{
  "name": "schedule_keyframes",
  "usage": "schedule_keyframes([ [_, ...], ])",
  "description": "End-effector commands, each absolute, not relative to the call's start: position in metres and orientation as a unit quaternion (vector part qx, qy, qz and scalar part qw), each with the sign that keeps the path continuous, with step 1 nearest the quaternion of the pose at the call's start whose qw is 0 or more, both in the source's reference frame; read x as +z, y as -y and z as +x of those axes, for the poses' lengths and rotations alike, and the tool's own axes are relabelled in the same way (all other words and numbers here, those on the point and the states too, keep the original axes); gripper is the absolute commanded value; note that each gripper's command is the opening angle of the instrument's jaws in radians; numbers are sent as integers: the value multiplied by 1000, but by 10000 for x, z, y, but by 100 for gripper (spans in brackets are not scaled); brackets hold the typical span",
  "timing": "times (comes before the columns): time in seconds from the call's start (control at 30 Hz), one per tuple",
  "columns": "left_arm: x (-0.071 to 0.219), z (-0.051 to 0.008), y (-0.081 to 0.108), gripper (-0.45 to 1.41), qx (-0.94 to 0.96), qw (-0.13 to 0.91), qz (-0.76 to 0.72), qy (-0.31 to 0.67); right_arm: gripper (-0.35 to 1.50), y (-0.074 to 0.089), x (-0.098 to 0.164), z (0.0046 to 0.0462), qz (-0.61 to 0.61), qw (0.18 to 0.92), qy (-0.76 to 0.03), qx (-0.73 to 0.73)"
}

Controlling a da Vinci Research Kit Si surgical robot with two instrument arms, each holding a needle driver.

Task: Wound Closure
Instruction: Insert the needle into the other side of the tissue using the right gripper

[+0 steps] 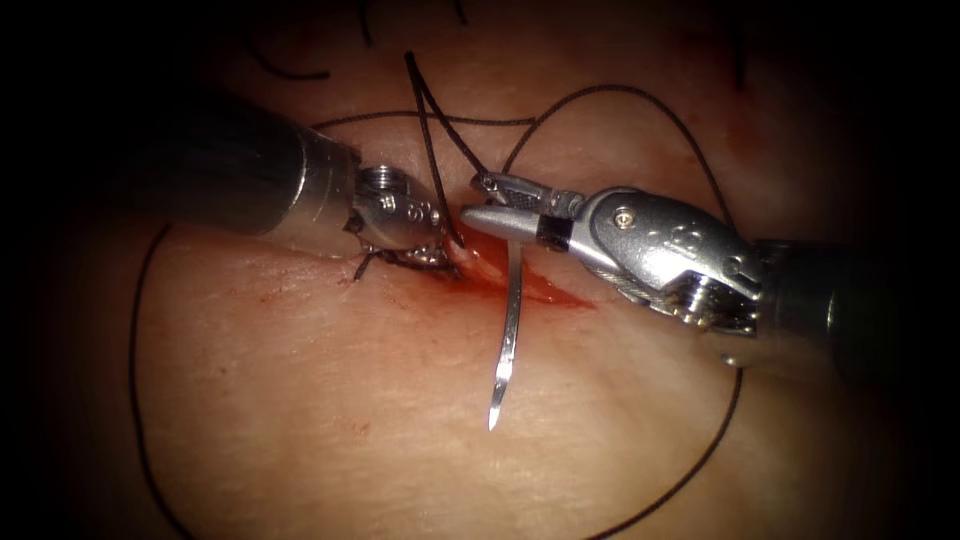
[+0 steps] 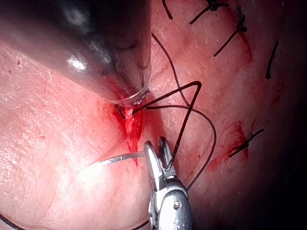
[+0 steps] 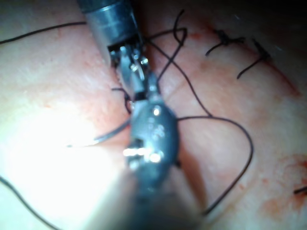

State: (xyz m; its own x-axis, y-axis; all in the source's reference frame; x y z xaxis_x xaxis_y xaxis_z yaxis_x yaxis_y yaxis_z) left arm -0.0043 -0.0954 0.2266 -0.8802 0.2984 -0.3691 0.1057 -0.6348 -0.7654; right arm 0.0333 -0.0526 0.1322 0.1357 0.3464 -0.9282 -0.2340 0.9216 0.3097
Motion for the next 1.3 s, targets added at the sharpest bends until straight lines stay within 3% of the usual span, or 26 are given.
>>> schedule_keyframes([
  [0.03, 2270, -47, 963, -21, 865, 50, -236, 440, -35, 526, 1328, 339, 44, 752, -630, 189],
  [0.17, 2267, -43, 971, 2, 846, 31, -228, 481, -35, 525, 1327, 337, 36, 751, -634, 182],
  [0.53, 2252, -36, 993, 34, 814, -2, -237, 530, -35, 512, 1318, 329, 3, 744, -645, 172],
  [1.3, 2235, -13, 990, 27, 815, 1, -262, 516, -35, 479, 1336, 365, -173, 766, -616, 61],
])
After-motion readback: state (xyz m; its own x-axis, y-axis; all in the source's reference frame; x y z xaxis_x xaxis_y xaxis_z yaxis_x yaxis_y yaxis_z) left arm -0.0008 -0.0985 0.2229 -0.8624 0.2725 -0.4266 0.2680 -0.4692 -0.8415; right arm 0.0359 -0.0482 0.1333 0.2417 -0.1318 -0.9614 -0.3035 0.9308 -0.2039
